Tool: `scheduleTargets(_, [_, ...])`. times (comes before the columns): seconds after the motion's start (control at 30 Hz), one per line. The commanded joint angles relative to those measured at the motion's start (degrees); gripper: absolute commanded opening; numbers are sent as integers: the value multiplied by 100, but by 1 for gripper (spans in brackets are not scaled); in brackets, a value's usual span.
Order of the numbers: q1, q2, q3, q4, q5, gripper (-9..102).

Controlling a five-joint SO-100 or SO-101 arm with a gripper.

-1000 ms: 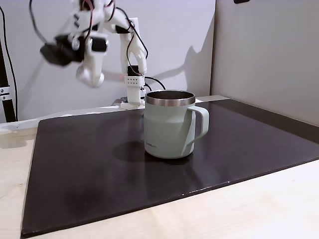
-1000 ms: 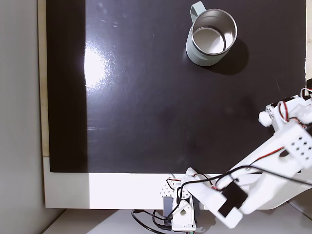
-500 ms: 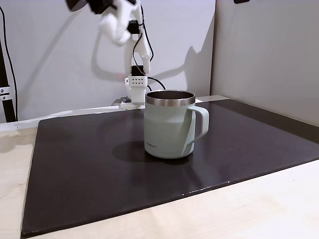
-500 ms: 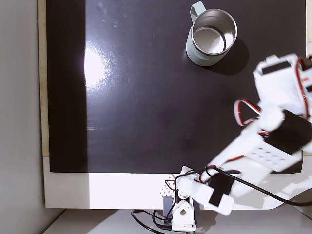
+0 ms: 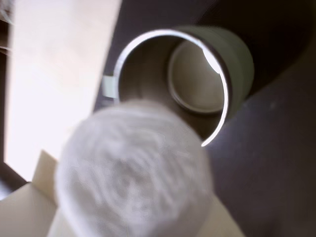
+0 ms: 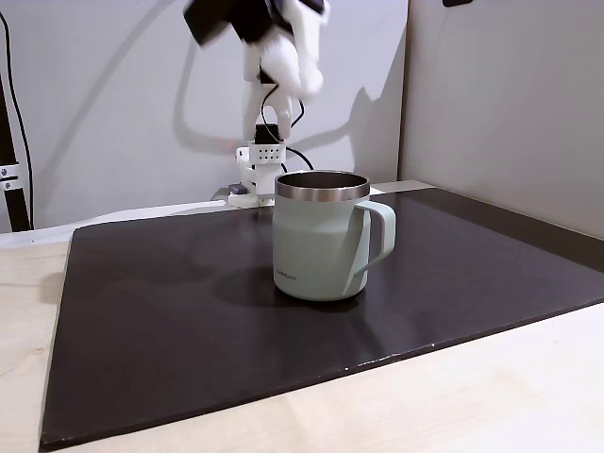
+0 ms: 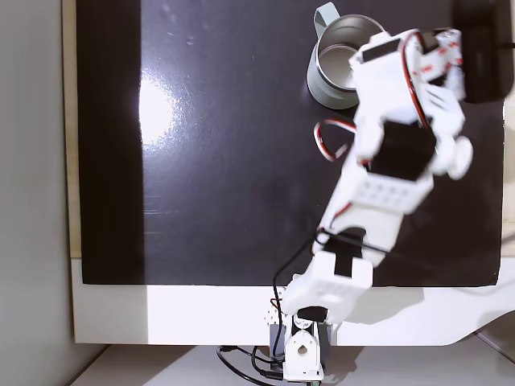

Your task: Grasp a gauze and put it in the cup.

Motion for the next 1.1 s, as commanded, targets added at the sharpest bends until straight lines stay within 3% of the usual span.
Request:
scheduleTargets(0.0, [-114, -229, -290, -35, 53, 0])
scheduleTargets(0.47, [-255, -984, -185, -9, 272, 0])
scheduleTargets(0.53, [-255, -984, -185, -9, 281, 8])
scheduleTargets(0.63, [-211, -940, -176, 9, 448, 31])
scheduleTargets(0.7, [-202, -835, -35, 9, 422, 37])
scheduleTargets(1.07, [-158, -615, 290, 18, 299, 40])
